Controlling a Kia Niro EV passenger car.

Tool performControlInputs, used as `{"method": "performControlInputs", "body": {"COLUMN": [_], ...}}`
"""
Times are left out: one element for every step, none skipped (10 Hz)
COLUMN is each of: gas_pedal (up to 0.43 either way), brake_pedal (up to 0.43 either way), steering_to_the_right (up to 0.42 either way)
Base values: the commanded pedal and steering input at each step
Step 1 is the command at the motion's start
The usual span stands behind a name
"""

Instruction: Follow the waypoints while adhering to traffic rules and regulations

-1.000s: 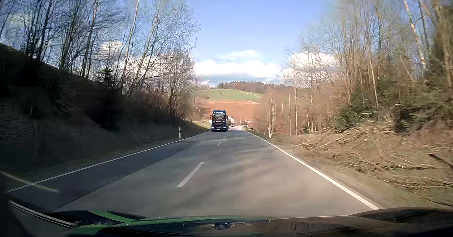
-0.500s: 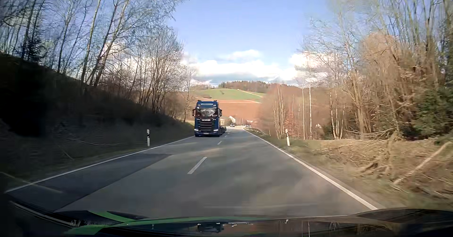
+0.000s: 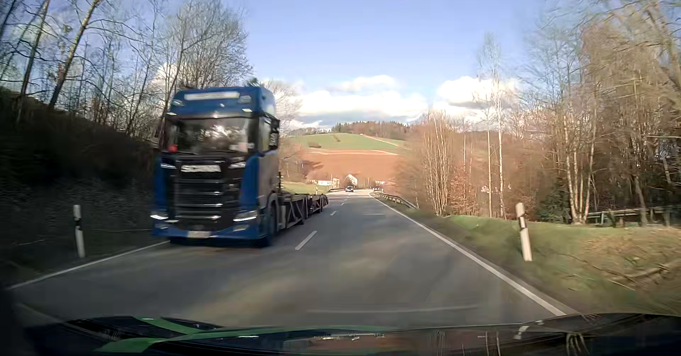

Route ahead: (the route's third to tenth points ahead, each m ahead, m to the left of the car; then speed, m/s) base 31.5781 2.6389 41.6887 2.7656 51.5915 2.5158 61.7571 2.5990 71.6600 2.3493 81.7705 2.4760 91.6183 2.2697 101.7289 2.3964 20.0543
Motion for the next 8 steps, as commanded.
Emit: {"method": "performControlInputs", "body": {"gas_pedal": [0.067,0.067,0.067,0.067,0.067,0.067,0.067,0.067], "brake_pedal": [0.0,0.0,0.0,0.0,0.0,0.0,0.0,0.0], "steering_to_the_right": [-0.005,-0.005,-0.004,-0.004,-0.004,-0.004,-0.003,-0.003]}}
